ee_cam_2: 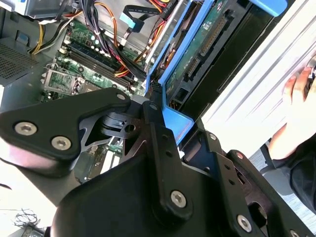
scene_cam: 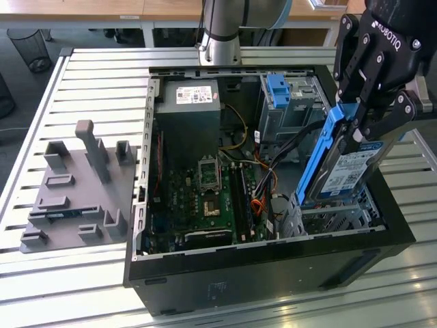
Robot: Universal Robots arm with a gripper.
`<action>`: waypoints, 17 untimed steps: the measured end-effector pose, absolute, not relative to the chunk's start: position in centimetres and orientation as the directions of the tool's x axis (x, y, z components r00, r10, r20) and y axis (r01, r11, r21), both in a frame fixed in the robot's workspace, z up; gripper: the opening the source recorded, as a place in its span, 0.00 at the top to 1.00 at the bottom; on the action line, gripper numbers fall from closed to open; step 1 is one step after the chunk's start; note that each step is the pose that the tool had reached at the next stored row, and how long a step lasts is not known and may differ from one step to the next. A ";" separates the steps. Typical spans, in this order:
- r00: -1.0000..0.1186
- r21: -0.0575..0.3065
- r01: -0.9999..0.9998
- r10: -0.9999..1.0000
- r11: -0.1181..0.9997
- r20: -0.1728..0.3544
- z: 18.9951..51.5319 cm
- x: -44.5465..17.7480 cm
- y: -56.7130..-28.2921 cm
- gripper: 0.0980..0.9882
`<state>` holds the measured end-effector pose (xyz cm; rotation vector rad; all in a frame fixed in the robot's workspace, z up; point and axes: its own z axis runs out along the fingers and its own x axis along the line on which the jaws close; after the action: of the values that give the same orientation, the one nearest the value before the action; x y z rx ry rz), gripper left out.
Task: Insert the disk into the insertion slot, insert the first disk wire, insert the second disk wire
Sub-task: 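Insert the disk into the insertion slot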
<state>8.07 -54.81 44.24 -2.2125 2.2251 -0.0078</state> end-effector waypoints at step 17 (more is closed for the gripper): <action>-0.022 -0.006 -1.000 -1.000 0.022 0.001 43.4 8.1 -54.8 0.70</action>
<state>8.07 -54.84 43.41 -2.1944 2.2432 -0.0081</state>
